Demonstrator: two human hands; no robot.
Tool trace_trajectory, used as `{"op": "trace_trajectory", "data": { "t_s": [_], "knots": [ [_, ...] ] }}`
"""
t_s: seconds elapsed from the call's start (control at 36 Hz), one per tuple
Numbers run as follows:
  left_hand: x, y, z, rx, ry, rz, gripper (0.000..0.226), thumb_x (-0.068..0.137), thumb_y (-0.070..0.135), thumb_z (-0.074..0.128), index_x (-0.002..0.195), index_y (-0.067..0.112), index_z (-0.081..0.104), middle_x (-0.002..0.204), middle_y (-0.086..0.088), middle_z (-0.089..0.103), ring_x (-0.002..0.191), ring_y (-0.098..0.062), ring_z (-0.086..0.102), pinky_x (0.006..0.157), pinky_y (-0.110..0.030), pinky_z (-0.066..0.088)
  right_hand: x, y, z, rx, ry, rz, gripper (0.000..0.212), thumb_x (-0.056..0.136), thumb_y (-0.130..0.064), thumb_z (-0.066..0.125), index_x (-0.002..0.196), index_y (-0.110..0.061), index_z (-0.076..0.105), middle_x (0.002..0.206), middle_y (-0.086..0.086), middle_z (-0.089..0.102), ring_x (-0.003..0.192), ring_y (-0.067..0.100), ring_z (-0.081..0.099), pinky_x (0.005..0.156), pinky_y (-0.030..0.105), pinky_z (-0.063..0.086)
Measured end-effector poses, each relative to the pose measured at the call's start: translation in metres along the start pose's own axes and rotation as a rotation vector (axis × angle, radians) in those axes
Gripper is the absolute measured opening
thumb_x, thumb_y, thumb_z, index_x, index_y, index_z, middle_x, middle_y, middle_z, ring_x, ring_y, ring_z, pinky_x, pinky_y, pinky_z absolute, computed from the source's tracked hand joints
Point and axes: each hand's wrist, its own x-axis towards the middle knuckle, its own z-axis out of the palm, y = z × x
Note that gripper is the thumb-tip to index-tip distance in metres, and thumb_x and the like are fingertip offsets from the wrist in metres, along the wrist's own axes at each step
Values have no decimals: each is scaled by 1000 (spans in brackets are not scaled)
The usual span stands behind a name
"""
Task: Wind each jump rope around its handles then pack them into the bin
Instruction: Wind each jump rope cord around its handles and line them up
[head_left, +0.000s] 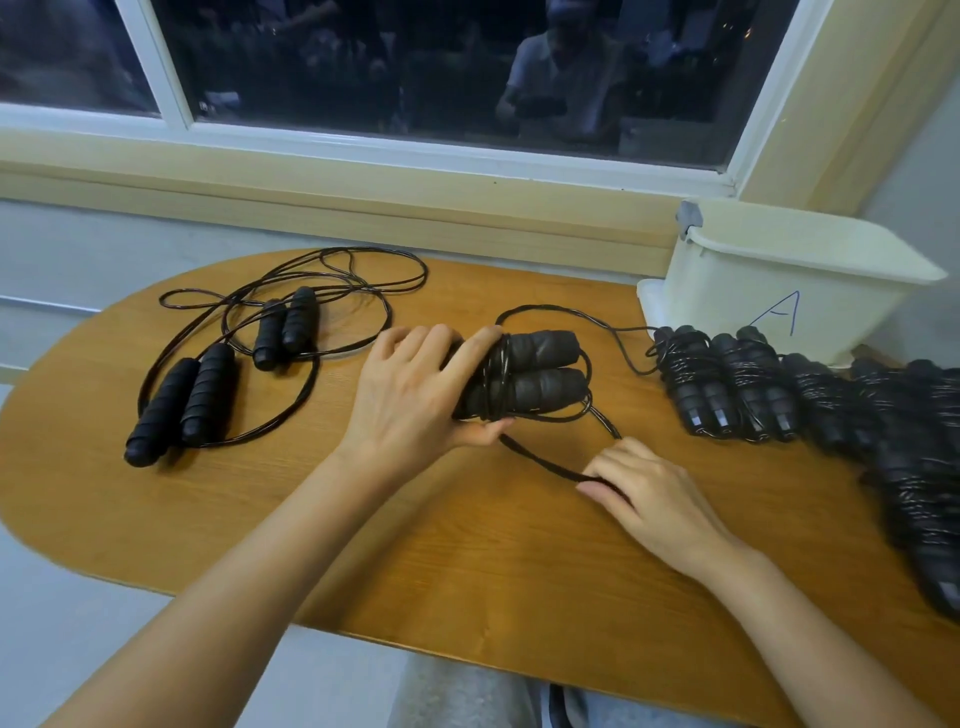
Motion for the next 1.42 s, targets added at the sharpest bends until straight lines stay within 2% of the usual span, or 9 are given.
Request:
{"op": "trace_trajectory", "data": {
  "t_s": [0.11, 0.31, 0.44, 0.58, 0.69, 0.83, 1.06, 1.22, 1.42],
  "knots": [
    [0, -16, 0, -17, 36, -13, 73, 82, 69, 56, 131, 15, 52, 98, -7, 62, 89, -27, 61, 86, -41, 42, 3, 20, -8, 63, 1, 0, 44, 96, -67, 30, 88, -37, 62, 89, -29, 54, 104, -11, 44, 115, 27, 23],
    [-8, -33, 8, -121, -34, -144, 72, 79, 70, 56, 128, 17, 55, 100, -3, 64, 94, -24, 62, 95, -39, 36, 16, 26, -23, 297, -12, 80, 41, 91, -72, 39, 64, -45, 54, 83, -24, 63, 101, 2, 57, 122, 25, 14],
    [-13, -31, 8, -327, -47, -136, 70, 78, 70, 59, 126, 20, 56, 103, 5, 65, 97, -17, 61, 97, -35, 31, 34, 34, -40, 498, -170, 281, 55, 82, -80, 44, 59, -32, 58, 59, -12, 54, 66, 0, 52, 85, 34, 43],
    [-9, -2, -1, -295, -149, 219, 71, 83, 71, 58, 127, 15, 61, 99, 1, 63, 92, -18, 60, 98, -39, 35, 74, 39, -58, 491, -190, 388, 39, 98, -37, 53, 66, -15, 60, 93, -17, 67, 102, -1, 56, 115, 41, 28],
    [-9, 30, 2, -82, -161, 382, 68, 84, 64, 61, 123, 8, 64, 91, -3, 64, 85, -22, 61, 97, -38, 36, 104, 15, -81, 389, -138, 366, 40, 97, -40, 55, 70, -12, 64, 81, 0, 74, 82, 11, 68, 82, 24, 40],
    [-6, 27, 12, 160, -243, 148, 76, 68, 64, 73, 116, 6, 67, 82, -8, 67, 75, -27, 65, 87, -42, 42, 106, -33, -99, 269, 26, 205, 38, 96, -43, 55, 64, -25, 64, 47, -8, 43, 47, 11, 39, 58, 26, 36],
    [2, 10, 15, 107, -290, -115, 91, 74, 82, 36, 122, 11, 64, 78, -8, 63, 68, -28, 61, 61, -36, 46, 60, -68, -59, -33, 189, -17, 38, 97, -41, 47, 81, -25, 77, 53, -26, 34, 56, -1, 40, 80, 34, 40],
    [8, 7, 8, -109, -290, -263, 106, 64, 91, 34, 136, 16, 57, 88, -5, 63, 78, -26, 63, 57, -35, 50, 44, -66, -44, 89, 180, 74, 36, 97, -37, 47, 71, -28, 71, 62, -15, 61, 65, 0, 55, 66, 14, 31],
    [9, 13, 2, -392, -268, -411, 114, 55, 92, 43, 145, 22, 48, 108, 2, 67, 98, -17, 64, 74, -33, 51, 36, -65, -32, 408, 94, 259, 25, 94, -40, 54, 81, -37, 74, 80, -4, 75, 66, 15, 64, 67, 37, 54]
  ]
}}
